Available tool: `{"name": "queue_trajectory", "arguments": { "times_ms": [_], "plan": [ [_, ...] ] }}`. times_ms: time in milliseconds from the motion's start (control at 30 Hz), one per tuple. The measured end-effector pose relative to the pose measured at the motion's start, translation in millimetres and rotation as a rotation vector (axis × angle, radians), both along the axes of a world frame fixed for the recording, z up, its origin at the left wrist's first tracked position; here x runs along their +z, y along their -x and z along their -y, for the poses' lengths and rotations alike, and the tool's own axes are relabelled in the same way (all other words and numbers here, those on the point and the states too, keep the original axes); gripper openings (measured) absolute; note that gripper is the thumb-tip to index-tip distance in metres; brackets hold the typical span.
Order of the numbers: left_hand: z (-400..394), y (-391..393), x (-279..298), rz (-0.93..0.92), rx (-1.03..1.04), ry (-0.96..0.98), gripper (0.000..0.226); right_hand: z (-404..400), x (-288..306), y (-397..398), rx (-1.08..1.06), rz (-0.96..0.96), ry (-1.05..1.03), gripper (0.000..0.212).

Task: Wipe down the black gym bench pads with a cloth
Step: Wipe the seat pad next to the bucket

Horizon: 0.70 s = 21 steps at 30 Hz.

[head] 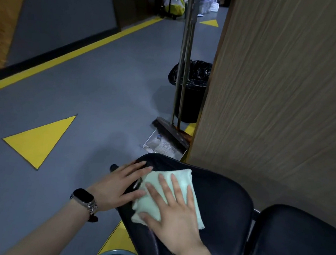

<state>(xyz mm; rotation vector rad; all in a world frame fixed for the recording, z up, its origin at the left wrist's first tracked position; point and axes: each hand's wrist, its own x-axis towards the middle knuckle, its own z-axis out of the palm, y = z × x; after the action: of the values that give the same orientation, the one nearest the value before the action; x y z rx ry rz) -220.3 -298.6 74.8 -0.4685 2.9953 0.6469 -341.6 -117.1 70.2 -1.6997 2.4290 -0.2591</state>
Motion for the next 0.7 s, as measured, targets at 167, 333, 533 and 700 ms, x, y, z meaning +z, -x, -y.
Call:
{"name": "queue_trajectory", "arguments": {
  "times_ms": [167,333,533,700],
  "plan": [
    [-1,0,0,0.007,0.040,0.021,0.062,-54,1,32,-0.210,0.019,-0.046,0.064],
    [1,2,-2,0.002,0.024,0.019,0.060,-99,1,53,-0.443,0.057,-0.026,0.080],
    [2,3,-1,-0.018,0.012,0.008,0.066,-79,9,54,-0.493,0.088,-0.091,0.089],
    [3,4,0,-0.042,0.023,0.002,0.061,-29,6,53,-0.389,0.029,-0.109,0.102]
  ]
}}
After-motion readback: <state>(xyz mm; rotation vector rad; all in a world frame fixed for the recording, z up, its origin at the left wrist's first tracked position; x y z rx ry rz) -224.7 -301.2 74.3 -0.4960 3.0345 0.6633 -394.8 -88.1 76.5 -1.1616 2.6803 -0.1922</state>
